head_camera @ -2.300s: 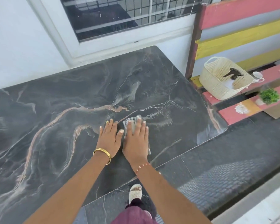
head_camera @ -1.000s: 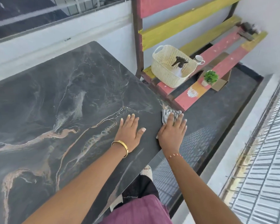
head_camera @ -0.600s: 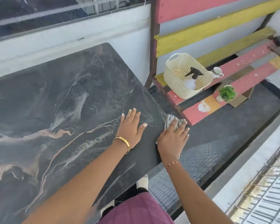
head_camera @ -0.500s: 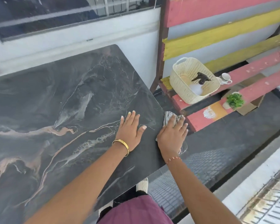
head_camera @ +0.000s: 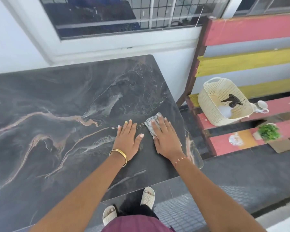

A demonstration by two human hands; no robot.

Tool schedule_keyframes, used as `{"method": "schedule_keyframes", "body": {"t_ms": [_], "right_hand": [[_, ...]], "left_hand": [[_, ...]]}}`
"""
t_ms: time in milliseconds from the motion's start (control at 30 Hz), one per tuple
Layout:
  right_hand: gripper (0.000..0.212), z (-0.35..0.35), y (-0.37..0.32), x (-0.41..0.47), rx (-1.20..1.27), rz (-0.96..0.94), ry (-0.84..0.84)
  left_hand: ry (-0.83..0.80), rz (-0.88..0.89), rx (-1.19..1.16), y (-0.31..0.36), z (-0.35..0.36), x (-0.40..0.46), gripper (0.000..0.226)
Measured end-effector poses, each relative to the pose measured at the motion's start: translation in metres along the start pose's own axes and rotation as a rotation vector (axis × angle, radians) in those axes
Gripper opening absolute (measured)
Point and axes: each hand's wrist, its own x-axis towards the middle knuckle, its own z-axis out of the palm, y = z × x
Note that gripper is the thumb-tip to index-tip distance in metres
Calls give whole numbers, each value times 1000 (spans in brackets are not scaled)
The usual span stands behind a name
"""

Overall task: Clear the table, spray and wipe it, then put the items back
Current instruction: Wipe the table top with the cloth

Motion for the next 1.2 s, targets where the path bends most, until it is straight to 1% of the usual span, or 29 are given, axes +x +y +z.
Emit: {"method": "schedule_keyframes", "body": {"t_ms": [67, 100, 133, 167, 267, 333, 500, 600, 667, 767, 867, 933, 1000, 1067, 1133, 1200], "right_hand": [[56, 2, 3, -26, -8, -81, -22], [55, 2, 8, -38, -18, -90, -26], [55, 1, 13, -48, -37, -60, -13], [55, -1, 16, -56, -48, 15, 13], [58, -8, 15, -64, -39, 373, 80], [58, -7, 5, -65, -33, 561, 95], [54, 3, -33, -71, 54, 889, 210], [54, 10, -70, -71, 95, 965, 234], [54, 17, -99, -70, 101, 919, 230], [56, 29, -144, -66, 74, 779, 171], [58, 35, -179, -58, 19, 638, 133], [58, 38, -196, -59, -16, 476, 102], [54, 40, -204, -67, -62, 252, 52], [54, 41, -202, -72, -85, 49, 11], [56, 38, -200, -73, -79, -47, -58], [67, 29, -208, -75, -58, -103, -130]], "left_hand": [[-7, 18, 3, 2, 2, -4, 64], [-11, 33, 0, 3, 3, -5, 61], [-17, 53, -2, 5, 4, -7, 60], [-21, 76, -4, 7, 5, -9, 59], [-35, 137, -21, 14, 6, -19, 59], [-44, 175, -24, 13, 7, -32, 59], [-63, 186, -5, -19, 9, -64, 60], [-70, 158, 21, -45, 8, -81, 60], [-62, 137, 31, -64, 5, -89, 60], [-51, 88, 19, -89, -2, -101, 60], [-13, 8, -45, -111, -11, -108, 58], [3, -42, -66, -121, -17, -111, 58], [13, -69, -64, -127, -22, -115, 58], [29, -71, -69, -128, -26, -114, 57], [39, -61, -96, -124, -31, -112, 57], [63, -49, -157, -117, -35, -110, 56]]}}
